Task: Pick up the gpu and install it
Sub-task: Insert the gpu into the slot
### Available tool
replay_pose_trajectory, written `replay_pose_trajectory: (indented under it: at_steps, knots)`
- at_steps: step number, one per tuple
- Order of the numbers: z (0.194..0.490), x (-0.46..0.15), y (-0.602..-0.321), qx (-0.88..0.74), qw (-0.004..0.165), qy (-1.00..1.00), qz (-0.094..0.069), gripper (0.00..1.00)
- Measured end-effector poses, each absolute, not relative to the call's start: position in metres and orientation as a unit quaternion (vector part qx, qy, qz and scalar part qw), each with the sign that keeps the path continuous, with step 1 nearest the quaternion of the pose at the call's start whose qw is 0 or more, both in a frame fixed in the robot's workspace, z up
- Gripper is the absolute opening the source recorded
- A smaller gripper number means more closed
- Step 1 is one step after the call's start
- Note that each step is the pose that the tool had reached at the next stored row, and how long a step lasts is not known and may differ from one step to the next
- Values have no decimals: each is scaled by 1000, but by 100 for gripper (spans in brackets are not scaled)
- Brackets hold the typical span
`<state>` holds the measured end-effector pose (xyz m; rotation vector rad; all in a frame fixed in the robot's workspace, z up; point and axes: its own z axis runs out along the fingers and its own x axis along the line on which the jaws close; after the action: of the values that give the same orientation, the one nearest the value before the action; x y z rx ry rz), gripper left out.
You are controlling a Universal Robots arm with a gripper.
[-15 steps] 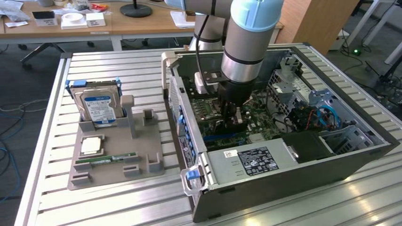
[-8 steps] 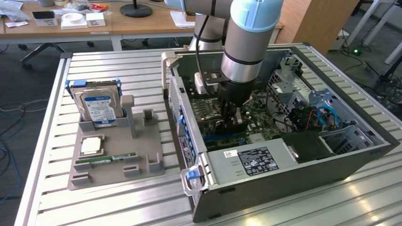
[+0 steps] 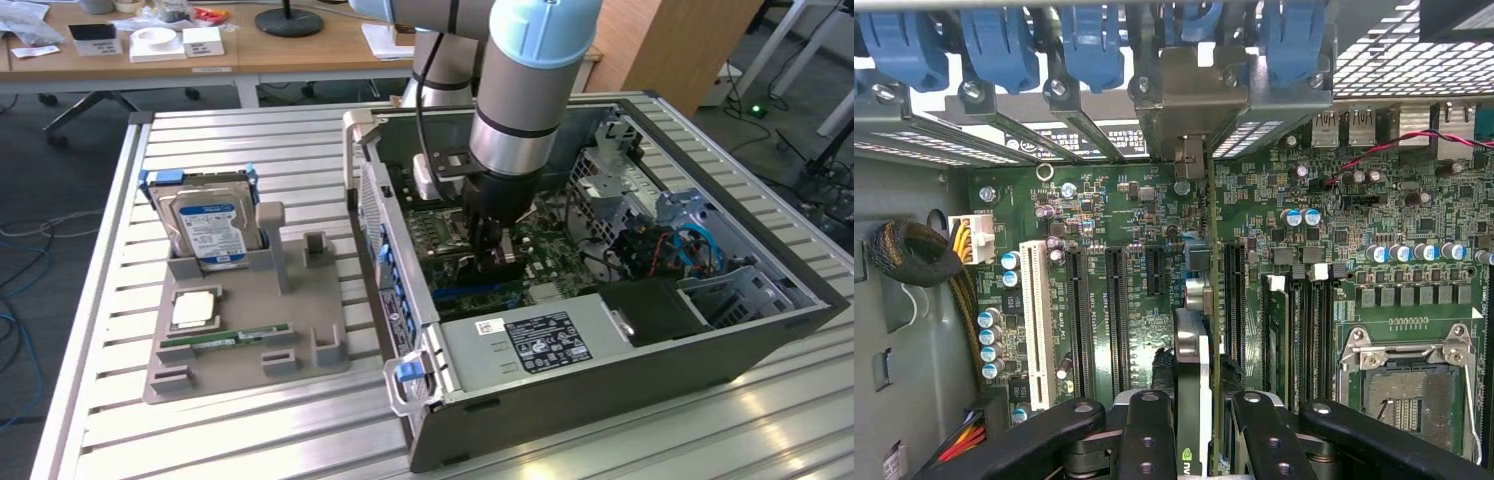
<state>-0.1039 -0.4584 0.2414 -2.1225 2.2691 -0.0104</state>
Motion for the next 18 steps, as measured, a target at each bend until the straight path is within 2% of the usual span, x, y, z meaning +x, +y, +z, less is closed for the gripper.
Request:
replay_pose_trajectory:
  at_steps: [10,12,15,16,18]
  knots:
    - [241,-104,-458,-683,18,730,-3,28]
    - [241,-104,-458,-683,17,730,-3,40]
    - [241,-104,-458,-683,17,730,-3,45]
    - [241,-104,-458,-683,17,730,-3,52]
    - [241,-104,-458,-683,17,730,-3,52]
